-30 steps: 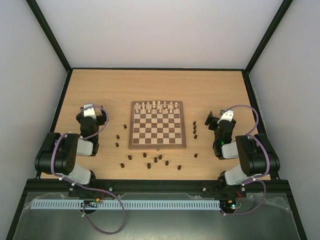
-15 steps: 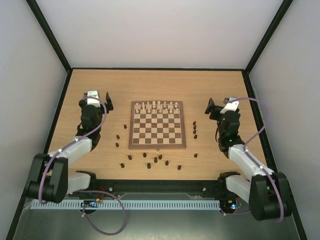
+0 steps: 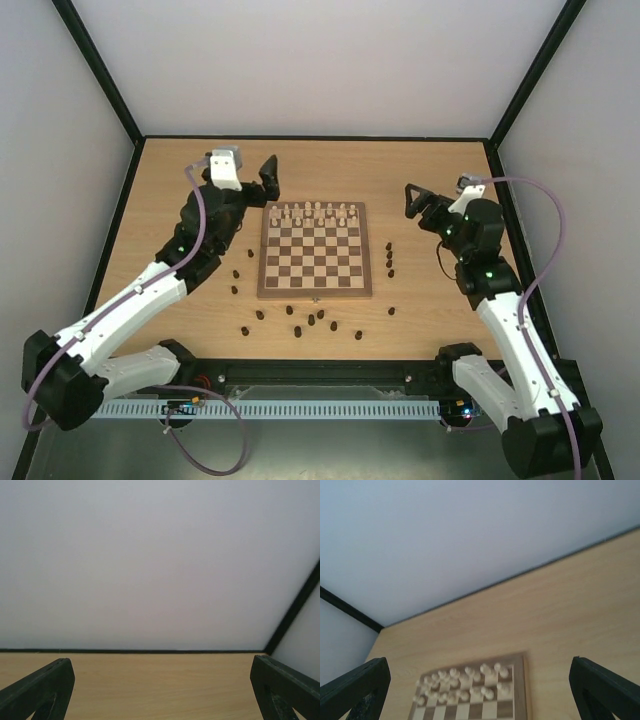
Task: Set up the chess pieces on the board
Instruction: Pick up the chess piece at the center of the board, then place the chess piece on the chessboard.
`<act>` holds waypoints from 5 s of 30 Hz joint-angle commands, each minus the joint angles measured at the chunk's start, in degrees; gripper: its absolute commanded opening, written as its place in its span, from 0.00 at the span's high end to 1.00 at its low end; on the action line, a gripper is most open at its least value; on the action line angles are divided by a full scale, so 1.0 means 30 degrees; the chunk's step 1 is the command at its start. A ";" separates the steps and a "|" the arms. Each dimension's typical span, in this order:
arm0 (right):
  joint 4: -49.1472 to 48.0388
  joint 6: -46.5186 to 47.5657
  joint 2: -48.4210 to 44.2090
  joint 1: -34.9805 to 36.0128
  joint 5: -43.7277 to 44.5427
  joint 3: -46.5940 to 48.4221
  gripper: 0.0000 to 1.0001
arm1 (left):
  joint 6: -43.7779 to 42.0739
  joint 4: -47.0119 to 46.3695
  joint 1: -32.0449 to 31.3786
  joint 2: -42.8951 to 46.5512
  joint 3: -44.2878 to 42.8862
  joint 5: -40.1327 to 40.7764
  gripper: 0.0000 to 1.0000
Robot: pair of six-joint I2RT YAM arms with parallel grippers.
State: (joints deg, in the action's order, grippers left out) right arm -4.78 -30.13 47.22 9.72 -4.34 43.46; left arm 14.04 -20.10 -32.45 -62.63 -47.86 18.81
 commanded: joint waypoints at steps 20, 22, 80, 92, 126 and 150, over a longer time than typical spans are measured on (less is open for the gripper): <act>0.6661 0.0832 0.6722 0.3961 0.5737 0.2933 0.01 | 0.5140 0.6692 0.1273 0.0860 0.0858 -0.3062 0.01; 0.6772 0.0704 0.6906 0.4061 0.6848 0.2678 0.01 | 0.5004 0.6965 0.1267 -0.0223 0.0944 -0.3180 0.01; 0.7480 0.1633 1.6696 0.4101 0.5624 0.4296 0.77 | 0.5264 0.7926 0.1587 -0.1814 0.1948 -0.1149 0.01; 0.7627 0.1664 1.7003 0.4175 0.5622 0.4362 0.86 | 0.6026 0.7984 0.1591 -0.1720 0.2202 -0.0210 0.01; 0.7839 0.2826 1.3080 1.0035 0.7208 0.5211 0.99 | 0.6858 0.8528 0.1760 0.0942 0.2633 0.0469 0.01; 0.8608 0.3777 1.7165 1.4209 0.5855 0.7514 0.98 | 0.6891 0.8400 0.2036 0.0048 0.2593 0.0322 0.01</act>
State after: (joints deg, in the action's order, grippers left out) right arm 16.91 -19.46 97.47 52.16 13.23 64.34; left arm 34.33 5.06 -26.70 -62.48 -40.42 19.49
